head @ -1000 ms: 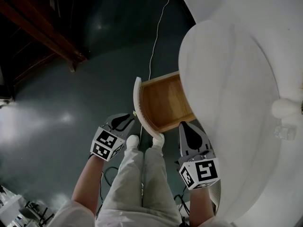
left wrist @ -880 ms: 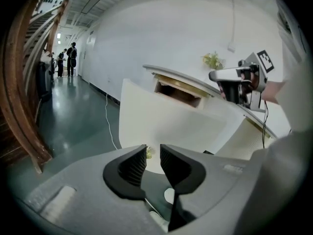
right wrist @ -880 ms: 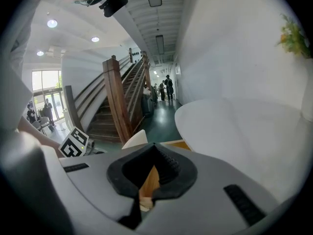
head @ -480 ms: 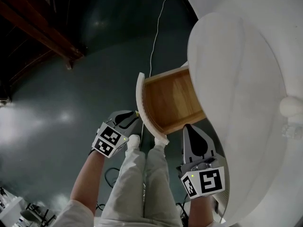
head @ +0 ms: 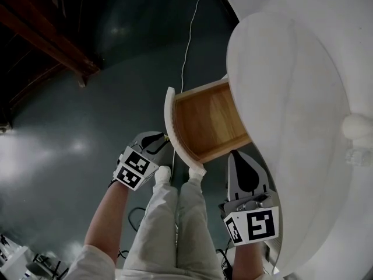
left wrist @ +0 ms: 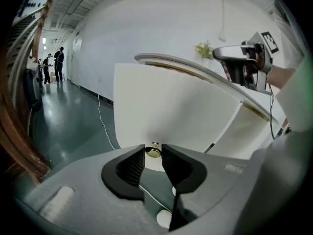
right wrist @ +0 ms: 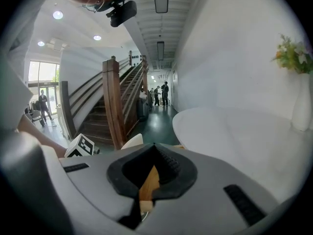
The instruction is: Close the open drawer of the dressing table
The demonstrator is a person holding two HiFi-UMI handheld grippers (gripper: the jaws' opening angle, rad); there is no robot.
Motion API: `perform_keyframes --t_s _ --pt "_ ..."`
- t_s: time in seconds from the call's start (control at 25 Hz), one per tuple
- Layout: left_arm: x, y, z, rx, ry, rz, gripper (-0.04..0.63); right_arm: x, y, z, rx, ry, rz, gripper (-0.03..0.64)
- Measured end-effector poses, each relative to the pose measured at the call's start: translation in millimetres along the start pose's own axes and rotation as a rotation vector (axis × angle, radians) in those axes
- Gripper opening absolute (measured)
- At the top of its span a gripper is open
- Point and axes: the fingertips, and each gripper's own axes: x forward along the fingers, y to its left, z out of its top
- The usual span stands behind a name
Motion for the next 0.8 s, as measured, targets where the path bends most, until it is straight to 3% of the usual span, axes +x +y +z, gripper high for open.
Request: perform_keyframes --t_s 0.36,0.8 --pt "15.3 -4.4 1.8 0.089 0.066 0.005 0.108 -11.0 -19.9 11.6 0.019 -0.026 -0.037 -0.005" --pt "33.4 -13.1 18.4 0.096 0.054 0.004 0.107 -22.2 -53.3 15.9 0.033 -0.051 -0.092 -0.005"
